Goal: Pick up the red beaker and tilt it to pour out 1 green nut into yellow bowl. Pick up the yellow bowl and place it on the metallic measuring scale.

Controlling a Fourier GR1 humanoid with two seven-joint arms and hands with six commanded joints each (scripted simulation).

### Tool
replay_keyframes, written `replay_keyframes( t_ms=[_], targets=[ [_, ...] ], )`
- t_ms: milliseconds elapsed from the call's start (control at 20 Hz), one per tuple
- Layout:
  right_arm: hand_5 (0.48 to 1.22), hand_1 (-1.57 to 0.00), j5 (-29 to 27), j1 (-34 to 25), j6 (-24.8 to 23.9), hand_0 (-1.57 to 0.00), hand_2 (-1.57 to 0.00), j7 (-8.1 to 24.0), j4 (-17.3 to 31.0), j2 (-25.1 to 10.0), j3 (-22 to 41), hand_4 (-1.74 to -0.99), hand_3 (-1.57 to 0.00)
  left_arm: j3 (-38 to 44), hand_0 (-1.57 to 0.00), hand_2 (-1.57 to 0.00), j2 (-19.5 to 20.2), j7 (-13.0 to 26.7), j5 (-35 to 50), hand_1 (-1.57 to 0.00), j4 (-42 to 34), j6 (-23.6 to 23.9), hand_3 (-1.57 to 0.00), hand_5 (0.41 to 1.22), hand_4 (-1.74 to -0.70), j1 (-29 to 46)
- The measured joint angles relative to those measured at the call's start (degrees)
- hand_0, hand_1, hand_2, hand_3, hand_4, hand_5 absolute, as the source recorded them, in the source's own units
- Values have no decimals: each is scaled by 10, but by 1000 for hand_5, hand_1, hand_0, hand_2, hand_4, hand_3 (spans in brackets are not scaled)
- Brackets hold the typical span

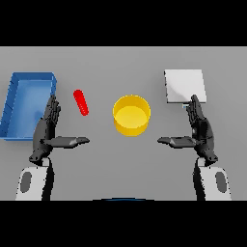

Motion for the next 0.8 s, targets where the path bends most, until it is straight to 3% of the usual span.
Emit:
replay_keyframes(
  t_ms=[300, 350, 450, 600, 800],
  targets=[
    [599, 1, 8, 19, -2, 1, 1, -9, -11, 7, 11, -1167, 1, 4, 1, 1, 9, -5, 7, 1, -9, -7, 1, 599, -1151, 17],
    [595, 1, 74, 36, -21, 1, 1, -52, -32, -19, 34, -1163, 1, -10, 1, 1, 27, -23, -13, 1, -35, -15, 1, 599, -1156, 37],
    [591, 1, 147, 66, -43, 1, 1, -73, -57, -32, 67, -1160, 1, -32, 1, 1, 40, -17, -36, 1, -71, -20, 1, 599, -1161, 65],
    [593, 1, 176, 69, -54, 1, 1, -39, -75, -31, 79, -1173, 1, -46, 1, 1, 46, 21, -47, 1, -93, -24, 1, 602, -1164, 77],
    [607, 1, 162, 80, -46, 1, 1, -49, -82, -27, 79, -1212, 1, -50, 1, 1, 54, 21, -62, 1, -87, -23, 1, 604, -1163, 65]
  ],
)
